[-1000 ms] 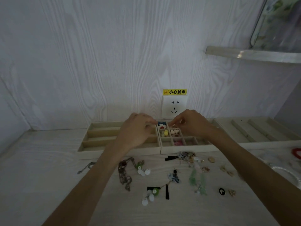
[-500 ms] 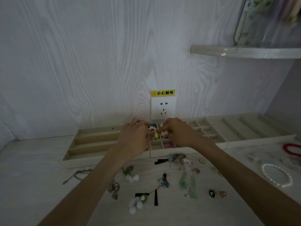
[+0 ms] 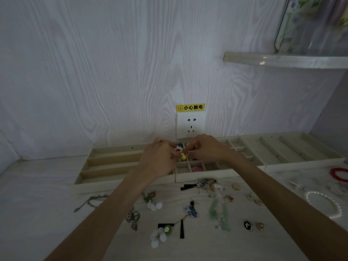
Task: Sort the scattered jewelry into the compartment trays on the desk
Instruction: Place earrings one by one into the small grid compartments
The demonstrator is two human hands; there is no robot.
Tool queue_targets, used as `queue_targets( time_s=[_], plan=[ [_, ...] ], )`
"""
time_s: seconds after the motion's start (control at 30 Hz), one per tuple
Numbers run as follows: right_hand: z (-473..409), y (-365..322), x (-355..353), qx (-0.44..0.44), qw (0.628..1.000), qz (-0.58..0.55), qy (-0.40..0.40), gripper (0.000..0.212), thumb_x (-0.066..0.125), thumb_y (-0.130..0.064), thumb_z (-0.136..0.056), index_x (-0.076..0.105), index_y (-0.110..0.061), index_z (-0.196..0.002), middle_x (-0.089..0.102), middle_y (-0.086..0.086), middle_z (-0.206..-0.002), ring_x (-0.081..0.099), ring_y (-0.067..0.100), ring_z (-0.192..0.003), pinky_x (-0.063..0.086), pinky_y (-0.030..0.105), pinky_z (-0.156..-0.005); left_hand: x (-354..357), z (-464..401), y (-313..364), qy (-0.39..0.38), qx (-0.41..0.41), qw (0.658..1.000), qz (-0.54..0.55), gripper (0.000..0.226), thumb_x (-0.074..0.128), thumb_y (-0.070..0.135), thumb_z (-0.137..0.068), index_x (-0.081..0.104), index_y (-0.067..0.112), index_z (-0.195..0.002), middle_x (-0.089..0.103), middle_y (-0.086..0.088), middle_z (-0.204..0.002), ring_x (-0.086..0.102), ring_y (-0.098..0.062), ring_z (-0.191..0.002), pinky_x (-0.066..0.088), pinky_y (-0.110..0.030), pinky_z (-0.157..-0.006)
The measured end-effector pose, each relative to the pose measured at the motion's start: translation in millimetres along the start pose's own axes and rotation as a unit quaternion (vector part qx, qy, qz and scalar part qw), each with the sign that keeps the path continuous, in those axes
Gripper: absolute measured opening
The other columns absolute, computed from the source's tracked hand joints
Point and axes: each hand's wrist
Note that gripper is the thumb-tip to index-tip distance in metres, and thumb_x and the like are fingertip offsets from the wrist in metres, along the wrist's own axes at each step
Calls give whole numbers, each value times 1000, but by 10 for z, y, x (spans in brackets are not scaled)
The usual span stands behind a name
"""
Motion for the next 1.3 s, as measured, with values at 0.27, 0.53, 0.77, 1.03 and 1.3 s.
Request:
queue_targets(
  time_s=[0.27, 0.53, 0.77, 1.03, 1.3],
  plan=[
    [72, -36, -73, -6, 998, 34, 58, 32, 54, -2, -81, 73, -25, -94, 65, 0, -109, 58, 12, -91, 49, 31, -83, -31, -46, -30, -5, 2, 1000, 19, 35, 47, 18, -91, 65, 35, -116, 49, 10, -137, 35, -17, -124, 33, -32, -96],
    [188, -10, -38, -71, 978, 180, 74, 49, 47, 1, -85, 67, -38, -109, 59, -1, -113, 46, 17, -100, 29, 29, -78, -77, -72, -139, 34, -15, 998, 45, 38, 45, 12, -88, 70, 34, -106, 53, 11, -132, 36, -16, -123, 32, -31, -98],
    [217, -33, 8, -97, 967, 228, 58, 52, 49, -1, -84, 62, -40, -117, 55, -6, -121, 43, 16, -111, 23, 27, -78, -77, -24, -74, 24, 13, 1000, 13, 34, 44, 19, -91, 71, 38, -102, 53, 14, -132, 37, -14, -120, 32, -30, -95],
    [171, -26, 0, -100, 975, 175, 92, 50, 48, 3, -83, 68, -35, -110, 59, -4, -115, 46, 17, -105, 26, 29, -78, -79, -47, -62, 35, 9, 999, 25, 33, 45, 18, -92, 71, 36, -102, 54, 14, -131, 36, -13, -120, 32, -30, -95],
    [599, -84, -231, -135, 971, 45, 189, 29, 59, -7, -87, 72, -30, -100, 66, -7, -99, 53, 13, -93, 41, 34, -84, -419, 301, -197, 148, -24, 964, 220, 24, 50, 20, -92, 69, 35, -97, 58, 19, -112, 49, -2, -109, 39, -21, -88]
  ],
)
Point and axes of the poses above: each hand's wrist, its own z-axis away from the middle knuckle, its own x-axis out of the palm, y = z × x
